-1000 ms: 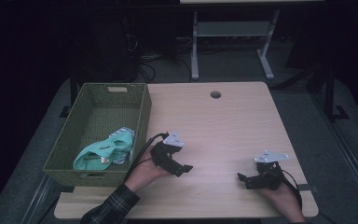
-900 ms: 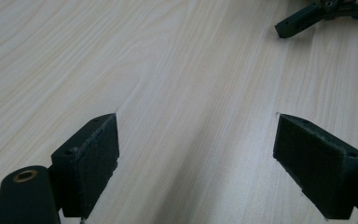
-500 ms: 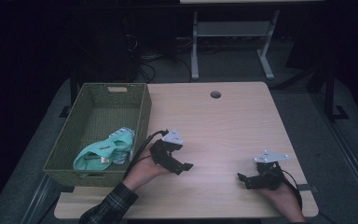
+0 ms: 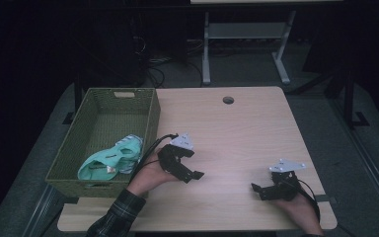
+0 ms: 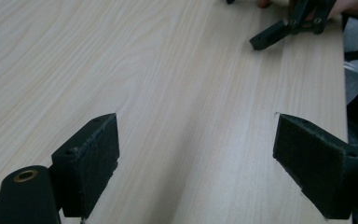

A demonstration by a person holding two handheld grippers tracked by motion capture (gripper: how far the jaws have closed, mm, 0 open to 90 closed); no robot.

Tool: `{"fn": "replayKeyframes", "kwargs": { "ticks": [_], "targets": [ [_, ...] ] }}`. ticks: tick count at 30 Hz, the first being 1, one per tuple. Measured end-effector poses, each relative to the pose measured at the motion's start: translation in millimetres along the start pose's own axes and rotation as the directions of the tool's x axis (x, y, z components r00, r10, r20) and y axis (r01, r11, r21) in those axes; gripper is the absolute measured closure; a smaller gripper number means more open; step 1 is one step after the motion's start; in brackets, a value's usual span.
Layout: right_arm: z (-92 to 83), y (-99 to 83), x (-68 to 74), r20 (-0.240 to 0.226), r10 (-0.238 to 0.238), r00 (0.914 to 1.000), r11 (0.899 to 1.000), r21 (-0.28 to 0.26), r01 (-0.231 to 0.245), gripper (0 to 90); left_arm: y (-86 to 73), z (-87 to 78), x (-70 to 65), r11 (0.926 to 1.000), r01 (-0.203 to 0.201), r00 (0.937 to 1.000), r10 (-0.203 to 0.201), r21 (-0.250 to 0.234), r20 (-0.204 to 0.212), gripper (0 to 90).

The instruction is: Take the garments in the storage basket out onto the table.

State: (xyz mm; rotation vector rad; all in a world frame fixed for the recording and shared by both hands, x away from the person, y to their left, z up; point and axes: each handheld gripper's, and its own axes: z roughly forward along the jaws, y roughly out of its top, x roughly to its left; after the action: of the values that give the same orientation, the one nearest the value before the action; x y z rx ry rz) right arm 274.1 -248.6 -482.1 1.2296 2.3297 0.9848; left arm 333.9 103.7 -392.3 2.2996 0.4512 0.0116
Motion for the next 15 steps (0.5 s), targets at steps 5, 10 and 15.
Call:
{"fn": "replayKeyframes", "kwargs": {
  "ticks": [5, 10, 15],
  "targets": [
    [0.2, 0.0, 0.2, -0.001, -0.001, 1.0, 1.0, -0.002, 0.001, 3.7, 3.9, -6.9, -1.6, 0.9997, 0.002, 1.0, -0.002, -0.026, 0.003, 13.8],
    [0.2, 0.1, 0.2, -0.002, -0.002, 1.0, 1.0, -0.002, 0.002, 3.7, 8.0, -12.8, -0.4, 0.9995, -0.005, 0.9999, 0.005, -0.03, -0.012, 13.9],
    [0.2, 0.0, 0.2, -0.002, -0.002, 1.0, 1.0, -0.002, 0.002, 3.7, 12.2, -21.3, 1.1, 0.9989, -0.004, 0.9994, 0.002, -0.046, -0.036, 13.9]
  ]
}}
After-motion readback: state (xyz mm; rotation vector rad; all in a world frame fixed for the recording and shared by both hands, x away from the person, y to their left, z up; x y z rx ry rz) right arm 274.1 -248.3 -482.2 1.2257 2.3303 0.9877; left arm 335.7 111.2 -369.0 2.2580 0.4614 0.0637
